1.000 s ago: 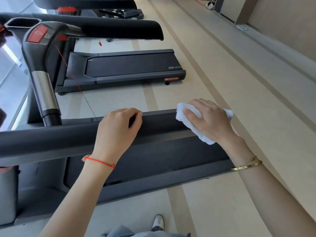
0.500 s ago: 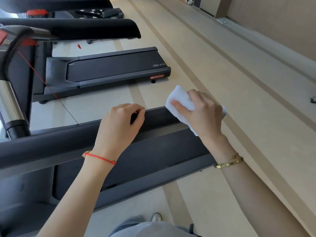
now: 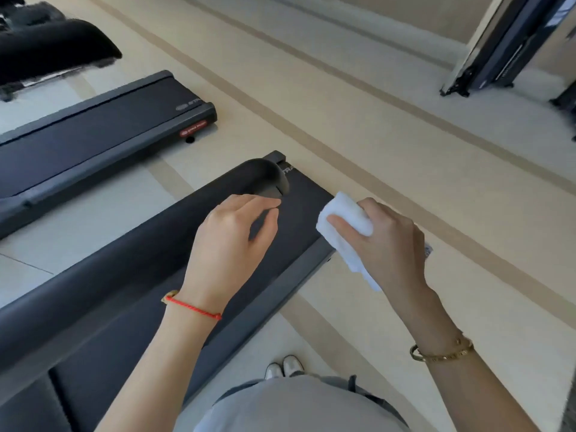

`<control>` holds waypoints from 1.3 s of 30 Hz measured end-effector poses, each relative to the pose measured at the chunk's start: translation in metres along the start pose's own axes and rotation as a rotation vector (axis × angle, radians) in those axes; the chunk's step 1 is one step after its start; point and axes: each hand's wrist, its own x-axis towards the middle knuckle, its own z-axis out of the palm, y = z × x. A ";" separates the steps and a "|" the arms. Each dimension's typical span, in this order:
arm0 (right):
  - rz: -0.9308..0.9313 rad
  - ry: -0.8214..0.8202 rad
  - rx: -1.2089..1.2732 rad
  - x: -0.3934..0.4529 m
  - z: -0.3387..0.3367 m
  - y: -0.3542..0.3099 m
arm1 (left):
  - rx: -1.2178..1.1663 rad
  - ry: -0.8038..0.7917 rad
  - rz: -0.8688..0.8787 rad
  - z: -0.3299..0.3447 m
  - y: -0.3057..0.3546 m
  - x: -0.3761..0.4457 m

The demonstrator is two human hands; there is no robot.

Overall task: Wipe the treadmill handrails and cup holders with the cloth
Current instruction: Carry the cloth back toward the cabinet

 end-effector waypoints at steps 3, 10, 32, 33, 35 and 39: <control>0.103 -0.018 -0.039 -0.025 -0.012 0.006 | -0.023 -0.093 0.036 0.014 -0.004 -0.007; 0.248 -0.026 -0.168 -0.075 -0.031 0.012 | -0.075 -0.267 0.080 0.035 -0.021 -0.030; 0.729 -0.083 -0.270 -0.098 -0.015 0.104 | -0.142 -0.553 0.211 0.149 0.016 0.043; 0.744 -0.085 -0.278 -0.091 -0.016 0.117 | -0.144 -0.558 0.214 0.159 0.023 0.052; 0.765 -0.087 -0.292 -0.077 -0.019 0.146 | -0.151 -0.564 0.225 0.181 0.039 0.071; 0.741 -0.054 -0.317 -0.046 -0.030 0.209 | -0.191 -0.555 0.215 0.227 0.080 0.114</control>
